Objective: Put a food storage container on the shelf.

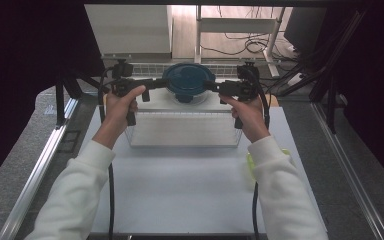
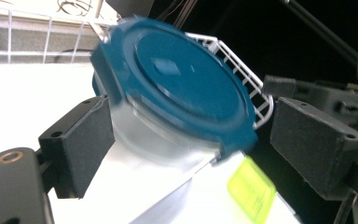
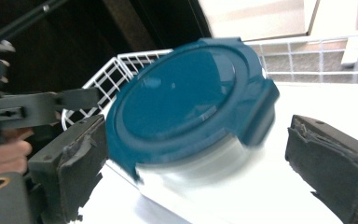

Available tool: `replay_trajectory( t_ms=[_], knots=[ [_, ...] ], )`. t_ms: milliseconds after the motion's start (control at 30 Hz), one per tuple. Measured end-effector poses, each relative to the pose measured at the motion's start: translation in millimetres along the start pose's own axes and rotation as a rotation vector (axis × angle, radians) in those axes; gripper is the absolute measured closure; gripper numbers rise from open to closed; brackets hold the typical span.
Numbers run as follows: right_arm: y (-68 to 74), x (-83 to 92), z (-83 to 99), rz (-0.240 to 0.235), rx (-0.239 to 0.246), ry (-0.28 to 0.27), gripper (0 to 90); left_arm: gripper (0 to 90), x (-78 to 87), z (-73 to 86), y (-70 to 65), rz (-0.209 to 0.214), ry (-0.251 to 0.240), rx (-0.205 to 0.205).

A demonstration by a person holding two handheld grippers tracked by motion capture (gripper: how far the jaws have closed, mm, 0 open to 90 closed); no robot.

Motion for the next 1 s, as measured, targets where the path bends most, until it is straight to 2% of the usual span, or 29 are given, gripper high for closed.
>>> replay_trajectory(
  t_ms=[100,133,167,233,267,300,333,367,433,467,500,533,600,633,667,700,733,767,800,833,933,1000],
  knots=[
    [-3.1,9.5,4.8,0.012,0.027,-0.003,7.6,13.6,14.4,14.2,-8.7,0.041,0.005,-0.012],
    [-4.6,15.3,8.2,0.012,0.041,0.001,8.1,14.0,21.7,21.3,-11.8,0.060,0.013,-0.034],
    [-7.3,27.2,16.1,0.008,0.081,0.007,9.6,14.8,26.3,25.7,-13.0,0.060,0.016,-0.050],
    [-7.7,33.6,20.8,0.005,0.094,0.015,9.8,15.3,39.8,38.9,-16.7,0.069,0.017,-0.069],
    [-6.0,48.4,32.4,-0.011,0.118,0.016,10.8,15.6,45.4,45.1,-18.1,0.075,0.020,-0.084],
    [-5.0,53.0,37.0,-0.017,0.122,0.018,12.0,15.7,54.4,56.6,-19.1,0.068,0.023,-0.119],
    [-5.0,53.0,37.0,-0.017,0.122,0.018,12.0,15.8,54.4,56.6,-19.1,0.068,0.023,-0.119],
    [-4.3,63.6,50.1,-0.035,0.120,0.029,15.9,15.7,59.1,63.8,-19.4,0.066,0.029,-0.130],
    [-4.9,67.9,56.3,-0.047,0.112,0.033,16.7,15.7,68.1,79.0,-17.0,0.074,0.032,-0.138],
    [-7.2,72.5,63.9,-0.058,0.112,0.040,16.9,15.6,71.0,84.0,-15.3,0.065,0.029,-0.137],
    [-14.5,78.6,75.5,-0.044,0.122,0.048,16.9,15.7,78.4,97.2,-10.2,0.039,0.032,-0.160],
    [-14.5,78.6,75.5,-0.044,0.122,0.048,16.9,15.7,78.4,97.2,-10.2,0.039,0.032,-0.160],
    [-21.6,86.2,92.3,-0.039,0.138,0.067,17.0,15.7,89.1,114.9,-4.8,0.024,0.031,-0.156],
    [-23.5,89.1,98.5,-0.029,0.147,0.078,17.1,15.7,89.1,114.9,-4.8,0.024,0.031,-0.156],
    [-24.6,92.3,104.6,-0.023,0.163,0.087,17.5,15.8,95.1,126.3,-3.5,0.033,0.032,-0.138],
    [-24.8,95.5,110.6,-0.025,0.180,0.095,18.2,16.2,95.1,126.3,-3.5,0.033,0.032,-0.138],
    [-25.0,98.4,116.9,-0.027,0.195,0.106,18.9,16.2,99.3,138.3,-2.5,0.043,0.042,-0.111],
    [-25.0,98.4,116.9,-0.027,0.195,0.106,18.9,16.5,99.3,138.3,-2.5,0.043,0.042,-0.111],
    [-26.1,103.1,129.0,-0.033,0.204,0.123,19.5,17.0,102.5,151.4,0.1,0.022,0.053,-0.122],
    [-26.1,103.1,129.0,-0.033,0.204,0.123,19.5,17.0,102.5,151.4,0.1,0.022,0.053,-0.122],
    [-30.0,108.9,153.8,-0.046,0.197,0.157,22.3,17.0,106.0,171.2,4.3,-0.008,0.087,-0.137],
    [-31.2,110.0,160.0,-0.051,0.199,0.165,22.8,17.4,108.7,185.5,7.1,-0.035,0.115,-0.160]
  ],
)
Point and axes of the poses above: each handheld gripper's, and its own axes: x roughly backward along the jaws, z roughly out of its underside, y roughly to its left, the point moved 7 cm from there along -x, roughly forward along the jaws, and after that the axes turned 12 degrees about -y, right-handed, at the moved point
